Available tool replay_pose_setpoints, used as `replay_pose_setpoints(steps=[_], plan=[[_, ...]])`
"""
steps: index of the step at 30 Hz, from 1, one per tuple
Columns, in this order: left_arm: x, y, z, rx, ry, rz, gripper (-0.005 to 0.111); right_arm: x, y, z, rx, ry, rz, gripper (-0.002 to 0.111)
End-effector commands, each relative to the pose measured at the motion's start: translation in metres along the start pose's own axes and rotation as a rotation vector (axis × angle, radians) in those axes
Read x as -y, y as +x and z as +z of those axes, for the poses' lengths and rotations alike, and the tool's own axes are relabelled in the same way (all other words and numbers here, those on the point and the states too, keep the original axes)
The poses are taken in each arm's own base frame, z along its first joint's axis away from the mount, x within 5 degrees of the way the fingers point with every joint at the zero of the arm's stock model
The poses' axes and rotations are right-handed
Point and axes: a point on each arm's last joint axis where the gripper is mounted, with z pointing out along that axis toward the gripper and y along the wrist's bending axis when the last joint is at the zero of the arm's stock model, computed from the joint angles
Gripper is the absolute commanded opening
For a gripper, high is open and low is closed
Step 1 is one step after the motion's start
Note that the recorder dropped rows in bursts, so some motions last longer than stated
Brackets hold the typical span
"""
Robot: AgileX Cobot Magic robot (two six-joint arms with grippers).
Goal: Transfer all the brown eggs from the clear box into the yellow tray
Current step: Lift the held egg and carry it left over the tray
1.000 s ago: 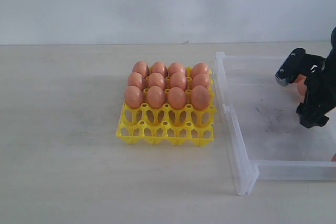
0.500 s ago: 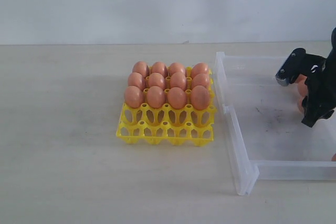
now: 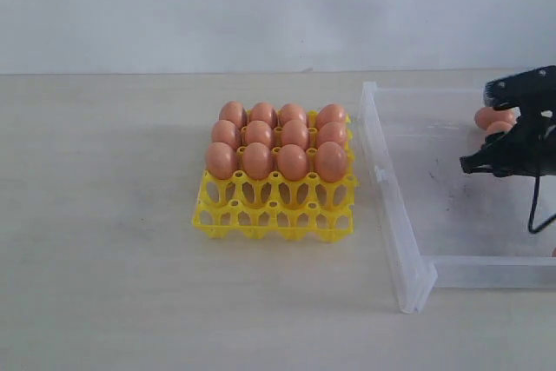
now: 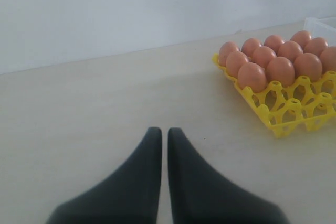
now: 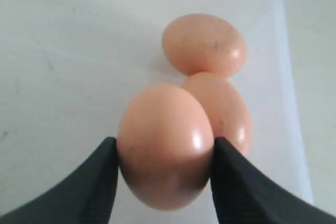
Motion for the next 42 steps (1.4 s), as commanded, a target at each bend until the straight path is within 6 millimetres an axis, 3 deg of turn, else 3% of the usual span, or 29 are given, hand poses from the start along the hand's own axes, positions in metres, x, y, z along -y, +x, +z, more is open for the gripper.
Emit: replay_pose_setpoints(steps=[1, 4, 7, 12, 23, 28, 35, 42], plan=[[0.000, 0.000, 0.000, 0.007, -0.007, 0.006, 0.004, -0.011, 0.008, -0.025, 0.431, -0.147, 0.179, 0.000], [0.000, 0.000, 0.000, 0.007, -0.007, 0.006, 0.004, -0.012, 0.009, -0.032, 0.583, -0.290, 0.329, 0.000], [0.000, 0.000, 0.000, 0.007, -0.007, 0.006, 0.004, -0.016, 0.015, -0.029, 0.535, -0.401, 0.405, 0.000], [0.000, 0.000, 0.000, 0.007, -0.007, 0.006, 0.004, -0.039, 0.006, -0.030, 0.515, -0.634, 0.304, 0.000], [0.000, 0.000, 0.000, 0.007, -0.007, 0.006, 0.004, -0.149, -0.044, -0.051, 0.616, -1.006, 0.044, 0.000], [0.000, 0.000, 0.000, 0.007, -0.007, 0.006, 0.004, -0.196, -0.062, -0.058, 0.630, -1.153, 0.027, 0.000], [0.000, 0.000, 0.000, 0.007, -0.007, 0.006, 0.004, -0.250, -0.051, -0.033, 0.510, -1.233, -0.174, 0.000], [0.000, 0.000, 0.000, 0.007, -0.007, 0.006, 0.004, -0.263, -0.037, -0.008, 0.435, -1.225, -0.298, 0.000]])
